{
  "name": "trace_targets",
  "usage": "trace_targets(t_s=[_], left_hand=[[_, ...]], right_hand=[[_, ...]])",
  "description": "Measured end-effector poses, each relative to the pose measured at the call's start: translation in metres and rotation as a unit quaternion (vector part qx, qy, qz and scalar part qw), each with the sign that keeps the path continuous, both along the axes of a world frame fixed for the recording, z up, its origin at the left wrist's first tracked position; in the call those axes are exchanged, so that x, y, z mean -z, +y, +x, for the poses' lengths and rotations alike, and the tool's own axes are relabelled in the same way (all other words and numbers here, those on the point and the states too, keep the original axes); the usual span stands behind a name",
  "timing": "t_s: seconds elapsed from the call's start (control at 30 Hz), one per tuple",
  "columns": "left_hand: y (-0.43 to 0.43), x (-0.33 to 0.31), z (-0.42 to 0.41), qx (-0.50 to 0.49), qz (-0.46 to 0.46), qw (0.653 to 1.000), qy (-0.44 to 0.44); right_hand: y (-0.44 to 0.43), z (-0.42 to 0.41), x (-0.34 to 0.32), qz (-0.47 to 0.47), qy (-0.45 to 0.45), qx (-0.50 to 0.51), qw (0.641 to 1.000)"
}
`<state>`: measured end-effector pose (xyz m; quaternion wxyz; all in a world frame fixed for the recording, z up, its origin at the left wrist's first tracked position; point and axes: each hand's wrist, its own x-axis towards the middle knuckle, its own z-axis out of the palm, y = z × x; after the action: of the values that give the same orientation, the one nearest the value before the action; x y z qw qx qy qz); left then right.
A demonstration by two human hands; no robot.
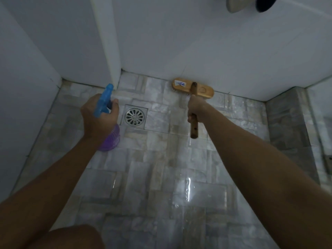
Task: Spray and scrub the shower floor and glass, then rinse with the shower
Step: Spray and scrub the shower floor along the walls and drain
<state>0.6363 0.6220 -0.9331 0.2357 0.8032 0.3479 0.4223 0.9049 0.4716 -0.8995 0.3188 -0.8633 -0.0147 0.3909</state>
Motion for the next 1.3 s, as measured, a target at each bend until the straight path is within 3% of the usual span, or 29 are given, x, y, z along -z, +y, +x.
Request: trace_targets(t_s=[0.23, 0.4, 0.5, 0.8, 0.97, 1.3], left_hand=[[-0.007, -0.001, 0.004, 0.007, 0.012, 1.000, 0.015], [-0.003, 0.001, 0.003, -0.006, 0.005, 1.000, 0.005], [-0.002, 0.003, 0.004, 0.006, 0.008, 1.000, 0.004], [-0.002, -0.001, 0.005, 0.044, -0.022, 0.999, -0.015], [-0.002, -0.004, 0.009, 0.041, -0.063, 0.997, -0.019], [-0.014, -0.007, 0.012, 0.084, -0.074, 0.993, 0.024]], right_hand=[[0.067, -0.049, 0.000, 0.072, 0.023, -0.033, 0.997], [0.008, -0.012, -0.003, -0.010, -0.029, -0.019, 0.999], [-0.003, 0.011, -0.004, -0.028, -0.005, 0.020, 0.999], [0.065, -0.046, 0.007, 0.029, -0.014, -0.093, 0.995], [0.016, -0.051, -0.009, -0.008, -0.019, -0.046, 0.999], [-0.136, -0.179, -0.023, -0.132, 0.047, -0.118, 0.983]])
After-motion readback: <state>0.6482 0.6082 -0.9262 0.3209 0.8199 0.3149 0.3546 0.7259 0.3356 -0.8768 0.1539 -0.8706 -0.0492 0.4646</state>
